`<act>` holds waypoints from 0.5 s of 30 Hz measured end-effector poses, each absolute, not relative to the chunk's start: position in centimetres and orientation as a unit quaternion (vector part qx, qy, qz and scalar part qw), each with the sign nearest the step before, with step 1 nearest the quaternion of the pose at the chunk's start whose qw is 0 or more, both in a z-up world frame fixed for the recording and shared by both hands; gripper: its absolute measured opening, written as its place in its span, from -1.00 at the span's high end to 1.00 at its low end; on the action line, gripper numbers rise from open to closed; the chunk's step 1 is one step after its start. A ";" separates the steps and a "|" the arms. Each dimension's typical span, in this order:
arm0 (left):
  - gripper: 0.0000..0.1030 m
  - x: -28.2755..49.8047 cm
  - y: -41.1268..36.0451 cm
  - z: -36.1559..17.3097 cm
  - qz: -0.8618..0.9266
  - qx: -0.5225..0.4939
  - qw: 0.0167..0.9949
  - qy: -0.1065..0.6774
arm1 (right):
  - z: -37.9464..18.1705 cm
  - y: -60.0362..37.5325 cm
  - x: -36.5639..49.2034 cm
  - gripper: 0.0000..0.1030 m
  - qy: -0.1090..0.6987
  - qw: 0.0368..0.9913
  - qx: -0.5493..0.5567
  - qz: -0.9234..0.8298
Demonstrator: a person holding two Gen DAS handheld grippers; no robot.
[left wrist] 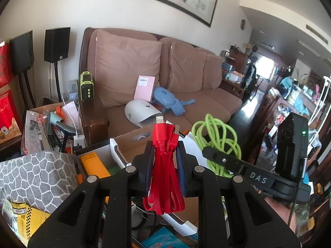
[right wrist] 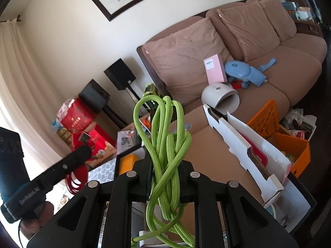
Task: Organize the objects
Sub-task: 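Lower the green rope into the cardboard box with the right tool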
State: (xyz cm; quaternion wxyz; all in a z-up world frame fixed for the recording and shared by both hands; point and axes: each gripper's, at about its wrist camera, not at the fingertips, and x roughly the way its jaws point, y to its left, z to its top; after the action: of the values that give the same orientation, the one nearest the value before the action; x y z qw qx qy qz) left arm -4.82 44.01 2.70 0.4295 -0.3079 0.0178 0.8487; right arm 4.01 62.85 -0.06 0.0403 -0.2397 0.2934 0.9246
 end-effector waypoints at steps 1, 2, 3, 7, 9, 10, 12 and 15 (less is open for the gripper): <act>0.62 -4.8 44.0 2.7 0.849 -0.307 0.430 0.018 | -0.1 62.8 4.0 0.68 0.292 0.042 -0.241 0.925; 0.62 -4.8 44.0 2.7 0.849 -0.307 0.430 0.018 | -0.2 62.9 4.0 0.68 0.291 0.044 -0.242 0.925; 0.62 -4.8 44.0 2.8 0.849 -0.307 0.430 0.018 | -0.3 62.9 4.0 0.68 0.290 0.046 -0.244 0.924; 0.62 -4.8 43.9 2.7 0.849 -0.308 0.429 0.017 | -0.5 63.3 4.1 0.68 0.295 0.050 -0.246 0.922; 0.62 -4.8 44.0 2.7 0.849 -0.308 0.429 0.018 | -0.6 63.4 4.2 0.68 0.296 0.053 -0.248 0.921; 0.62 -4.8 44.1 2.7 0.849 -0.309 0.429 0.019 | -0.6 63.5 4.2 0.68 0.296 0.054 -0.248 0.921; 0.62 -4.8 44.2 2.6 0.848 -0.309 0.430 0.020 | -0.6 63.6 4.3 0.68 0.296 0.054 -0.248 0.921; 0.62 -4.5 44.3 2.4 0.847 -0.310 0.432 0.021 | -0.6 63.6 4.3 0.68 0.293 0.059 -0.249 0.921</act>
State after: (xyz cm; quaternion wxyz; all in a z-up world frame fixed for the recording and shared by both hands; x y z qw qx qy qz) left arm -4.54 44.33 2.44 0.4321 -0.3097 0.0207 0.8467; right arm 4.32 63.64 -0.59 0.0591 -0.2488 0.2931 0.9213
